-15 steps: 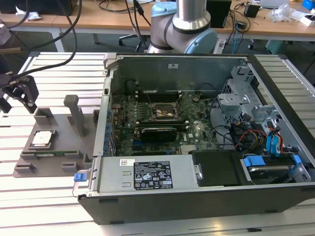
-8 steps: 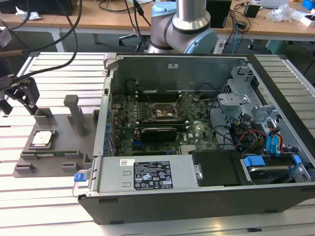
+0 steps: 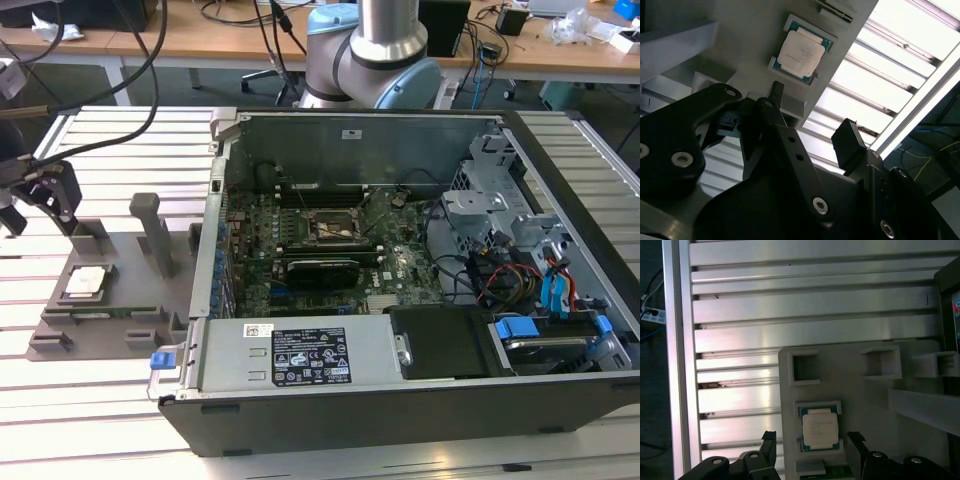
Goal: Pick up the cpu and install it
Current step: 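Pick up the cpu and move it towards the insertion slot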
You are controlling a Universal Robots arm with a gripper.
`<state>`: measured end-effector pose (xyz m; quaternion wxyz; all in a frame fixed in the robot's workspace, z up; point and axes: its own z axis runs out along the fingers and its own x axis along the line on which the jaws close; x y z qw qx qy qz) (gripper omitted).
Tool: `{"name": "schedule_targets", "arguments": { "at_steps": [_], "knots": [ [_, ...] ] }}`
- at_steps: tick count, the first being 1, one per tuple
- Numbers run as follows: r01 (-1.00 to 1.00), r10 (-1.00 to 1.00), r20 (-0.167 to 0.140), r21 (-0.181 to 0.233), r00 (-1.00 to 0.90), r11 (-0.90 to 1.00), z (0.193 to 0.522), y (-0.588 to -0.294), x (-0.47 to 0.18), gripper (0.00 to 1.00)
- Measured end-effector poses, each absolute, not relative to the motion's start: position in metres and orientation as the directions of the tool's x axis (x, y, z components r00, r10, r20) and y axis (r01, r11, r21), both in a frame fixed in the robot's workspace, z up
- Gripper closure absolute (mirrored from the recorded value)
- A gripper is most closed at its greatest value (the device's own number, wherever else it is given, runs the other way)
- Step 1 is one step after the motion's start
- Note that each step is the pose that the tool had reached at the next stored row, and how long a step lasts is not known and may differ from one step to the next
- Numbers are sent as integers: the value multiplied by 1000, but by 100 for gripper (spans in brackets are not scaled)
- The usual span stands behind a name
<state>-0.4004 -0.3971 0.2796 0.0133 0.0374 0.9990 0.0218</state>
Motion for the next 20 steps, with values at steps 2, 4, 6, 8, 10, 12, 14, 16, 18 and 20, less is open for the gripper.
{"name": "schedule_targets", "arguments": {
  "at_steps": [2,4,6,8,10,12,14,16,18,20],
  "knots": [
    [74,75,-25,45,-997,996,279,-397,-400,34],
    [74,75,-25,45,-997,996,278,-397,-400,34],
    [74,75,-25,45,-997,996,277,-397,-400,34],
    [74,75,-25,45,-997,996,276,-397,-400,34],
    [74,75,-25,45,-997,996,275,-397,-400,34],
    [74,75,-25,45,-997,996,274,-397,-400,34],
    [74,75,-25,45,-997,996,273,-397,-400,34],
    [74,75,-25,45,-997,996,272,-397,-400,34],
    [74,75,-25,45,-997,996,271,-397,-400,34],
    [74,75,-25,45,-997,996,269,-397,-400,34]
  ]
}}
